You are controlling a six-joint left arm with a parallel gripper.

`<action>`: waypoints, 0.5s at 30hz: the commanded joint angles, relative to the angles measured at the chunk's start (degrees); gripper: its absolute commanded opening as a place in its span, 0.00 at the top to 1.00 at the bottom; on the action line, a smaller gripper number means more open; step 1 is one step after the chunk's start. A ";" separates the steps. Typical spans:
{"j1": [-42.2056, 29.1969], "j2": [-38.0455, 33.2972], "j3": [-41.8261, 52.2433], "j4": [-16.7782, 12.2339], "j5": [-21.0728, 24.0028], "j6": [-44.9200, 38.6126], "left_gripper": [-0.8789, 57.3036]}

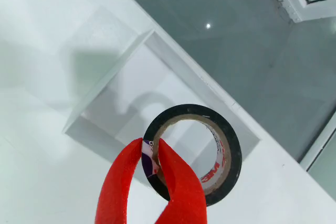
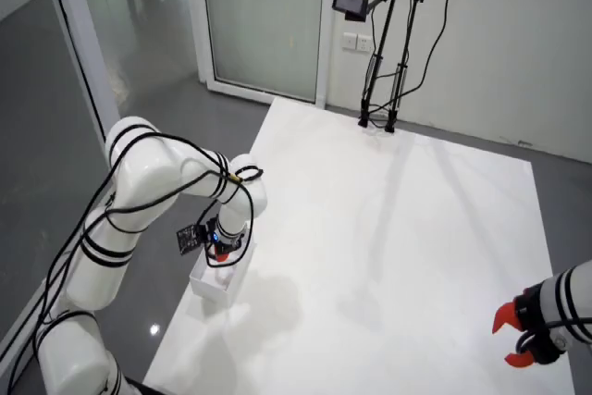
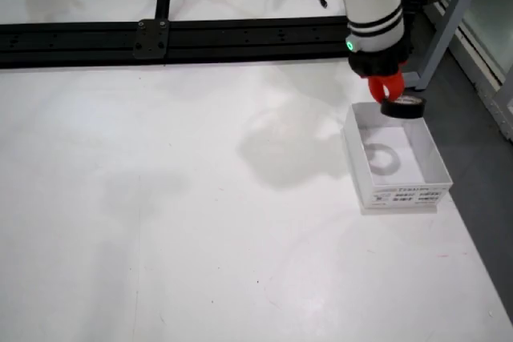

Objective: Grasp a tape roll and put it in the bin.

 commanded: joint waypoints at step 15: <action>0.78 5.05 -0.36 0.96 -6.41 -2.19 0.74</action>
